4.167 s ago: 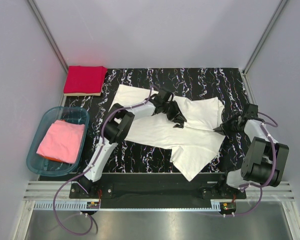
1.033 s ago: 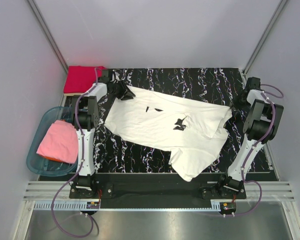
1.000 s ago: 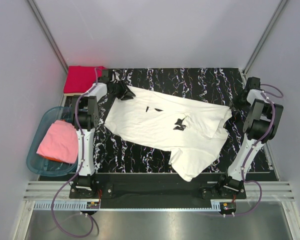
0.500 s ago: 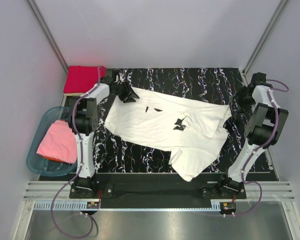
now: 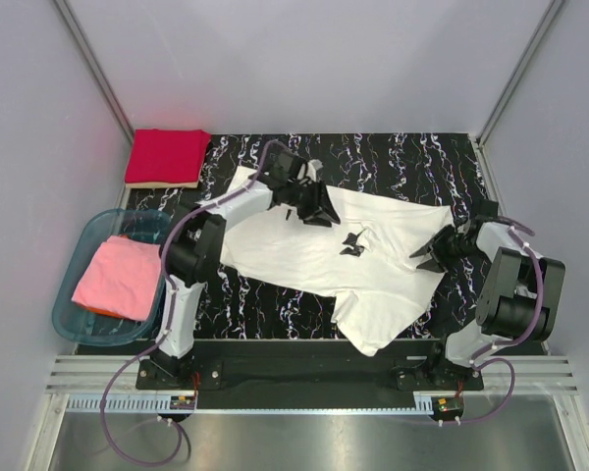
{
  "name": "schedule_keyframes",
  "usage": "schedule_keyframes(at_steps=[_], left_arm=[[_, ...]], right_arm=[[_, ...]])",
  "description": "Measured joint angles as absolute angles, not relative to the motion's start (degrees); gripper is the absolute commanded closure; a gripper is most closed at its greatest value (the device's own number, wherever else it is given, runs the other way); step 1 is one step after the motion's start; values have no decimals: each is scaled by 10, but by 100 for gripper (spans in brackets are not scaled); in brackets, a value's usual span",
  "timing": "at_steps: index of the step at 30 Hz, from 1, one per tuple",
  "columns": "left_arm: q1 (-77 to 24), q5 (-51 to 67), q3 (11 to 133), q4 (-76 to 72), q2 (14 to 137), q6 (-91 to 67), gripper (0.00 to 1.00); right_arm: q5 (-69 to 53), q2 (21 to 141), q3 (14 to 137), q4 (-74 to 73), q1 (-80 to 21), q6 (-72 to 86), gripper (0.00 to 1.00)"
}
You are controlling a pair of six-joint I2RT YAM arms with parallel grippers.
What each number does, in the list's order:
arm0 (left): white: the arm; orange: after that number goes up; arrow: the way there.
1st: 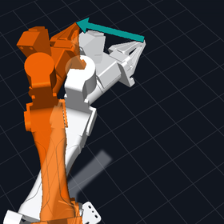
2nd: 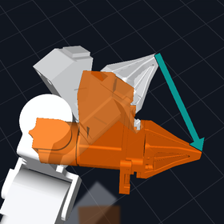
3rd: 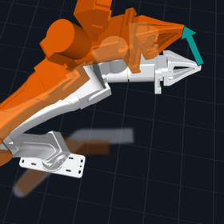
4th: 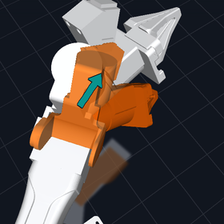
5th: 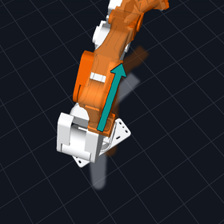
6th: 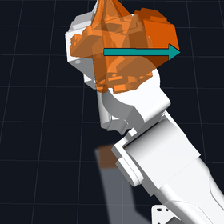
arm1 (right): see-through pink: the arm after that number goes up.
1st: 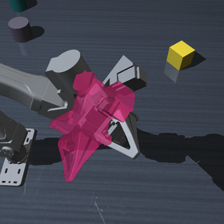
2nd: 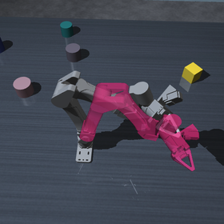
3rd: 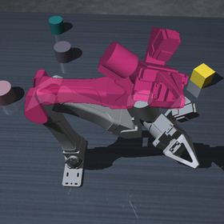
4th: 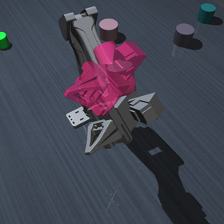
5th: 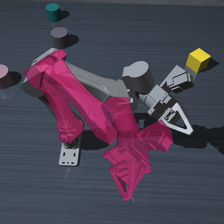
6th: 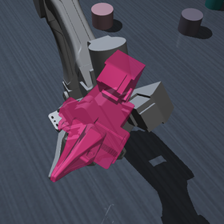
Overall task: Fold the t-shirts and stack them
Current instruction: Fold the tshirt
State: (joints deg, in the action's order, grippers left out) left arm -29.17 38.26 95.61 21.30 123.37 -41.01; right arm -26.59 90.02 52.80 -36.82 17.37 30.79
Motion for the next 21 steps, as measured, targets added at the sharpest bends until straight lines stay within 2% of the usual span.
schedule_keyframes(at_steps=[2, 6, 15, 21], left_arm=[[-323, 387, 957, 201, 1247, -410, 57], [-364, 386, 966, 194, 1290, -410, 56], [-368, 383, 996, 183, 1345, -425, 56], [-372, 376, 1019, 159, 1351, -441, 58]], right_arm=[[-280, 900, 495, -356, 172, 311, 62], [-297, 900, 472, -337, 172, 313, 59], [-296, 869, 444, -320, 172, 311, 53], [-295, 849, 434, -328, 172, 303, 53]])
